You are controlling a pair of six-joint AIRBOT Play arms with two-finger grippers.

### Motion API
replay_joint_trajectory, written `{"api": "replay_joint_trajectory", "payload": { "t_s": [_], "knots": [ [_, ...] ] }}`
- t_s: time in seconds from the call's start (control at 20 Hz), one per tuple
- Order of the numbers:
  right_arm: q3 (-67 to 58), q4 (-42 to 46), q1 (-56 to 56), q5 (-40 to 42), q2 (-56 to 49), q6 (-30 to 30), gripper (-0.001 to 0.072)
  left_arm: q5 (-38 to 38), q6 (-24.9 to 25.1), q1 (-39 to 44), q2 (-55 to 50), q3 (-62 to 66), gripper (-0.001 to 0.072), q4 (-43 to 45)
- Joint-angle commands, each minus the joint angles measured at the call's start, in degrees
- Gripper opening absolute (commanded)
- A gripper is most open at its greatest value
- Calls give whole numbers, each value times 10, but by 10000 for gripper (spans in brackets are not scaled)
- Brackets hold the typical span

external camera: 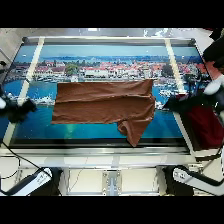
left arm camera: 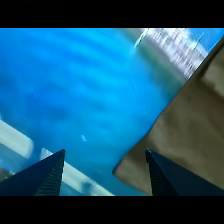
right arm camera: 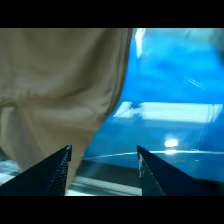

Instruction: Fold the shirts.

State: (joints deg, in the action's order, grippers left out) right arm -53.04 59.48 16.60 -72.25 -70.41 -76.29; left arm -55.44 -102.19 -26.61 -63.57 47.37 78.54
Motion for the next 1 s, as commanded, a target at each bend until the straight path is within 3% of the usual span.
{"api": "replay_joint_trajectory", "payload": {
  "t_s": [0.0, 0.1, 0.2, 0.4, 0.7, 0.95],
  "knots": [
    [284, -216, 13, 127, 71, 43, 491, 52, -7, -53, 62, -166, 583, -209],
    [337, -297, 0, 130, 70, 113, 491, 80, 55, -45, 62, -198, 583, -308],
    [344, -337, -23, 135, 70, 144, 491, 115, 58, -28, 61, -211, 583, -331],
    [343, -400, -46, 133, 70, 175, 489, 122, 56, -12, 32, -213, 583, -338],
    [343, -403, -45, 126, 71, 175, 487, 149, 56, -12, -18, -213, 577, -346],
    [343, -400, -44, 104, 71, 175, 485, 178, 68, -12, -34, -213, 101, -368]
  ]
}}
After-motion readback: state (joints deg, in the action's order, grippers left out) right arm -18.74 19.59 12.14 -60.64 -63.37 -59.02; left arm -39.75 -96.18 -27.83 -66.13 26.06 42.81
